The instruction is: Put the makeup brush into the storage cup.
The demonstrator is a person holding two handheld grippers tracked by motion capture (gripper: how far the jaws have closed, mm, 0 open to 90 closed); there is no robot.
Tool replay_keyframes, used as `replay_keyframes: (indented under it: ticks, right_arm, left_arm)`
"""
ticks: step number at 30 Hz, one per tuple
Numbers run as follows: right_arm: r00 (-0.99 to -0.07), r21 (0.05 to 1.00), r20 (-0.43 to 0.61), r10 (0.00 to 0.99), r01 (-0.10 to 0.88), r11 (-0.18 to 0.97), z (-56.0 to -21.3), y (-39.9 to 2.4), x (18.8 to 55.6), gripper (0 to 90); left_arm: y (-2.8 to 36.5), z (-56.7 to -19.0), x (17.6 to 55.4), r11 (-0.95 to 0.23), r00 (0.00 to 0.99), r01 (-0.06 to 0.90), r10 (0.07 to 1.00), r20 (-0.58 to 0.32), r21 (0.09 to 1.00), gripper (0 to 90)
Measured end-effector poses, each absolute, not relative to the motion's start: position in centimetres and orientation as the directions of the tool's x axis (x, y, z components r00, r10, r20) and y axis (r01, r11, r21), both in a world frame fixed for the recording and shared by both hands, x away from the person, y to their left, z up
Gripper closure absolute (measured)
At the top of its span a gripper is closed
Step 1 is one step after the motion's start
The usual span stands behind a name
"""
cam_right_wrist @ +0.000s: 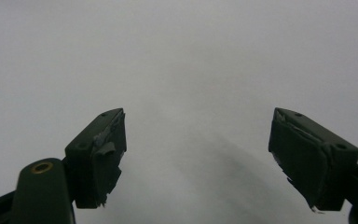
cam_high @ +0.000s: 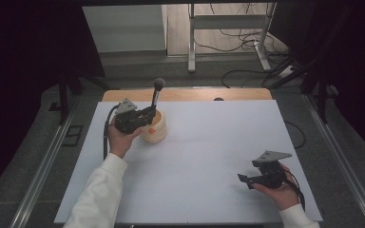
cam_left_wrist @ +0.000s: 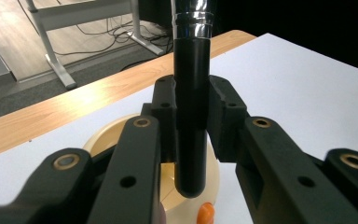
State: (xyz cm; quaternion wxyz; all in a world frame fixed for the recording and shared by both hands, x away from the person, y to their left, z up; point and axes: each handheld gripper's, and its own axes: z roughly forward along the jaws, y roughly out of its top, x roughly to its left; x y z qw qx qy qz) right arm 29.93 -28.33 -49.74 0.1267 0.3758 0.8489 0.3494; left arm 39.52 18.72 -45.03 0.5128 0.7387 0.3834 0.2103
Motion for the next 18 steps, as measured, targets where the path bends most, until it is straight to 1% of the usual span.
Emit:
replay_keyframes:
  ticks: [18]
  right_arm:
    - [-0.686,0.685,0.048,0.726,0.551,0.476,-49.79,-28.31,29.96,19.9]
  left_arm:
    - [18.87,-45.7,40.42,-0.157,0.596,0.362,0.797,-0.098,0.919,74.8]
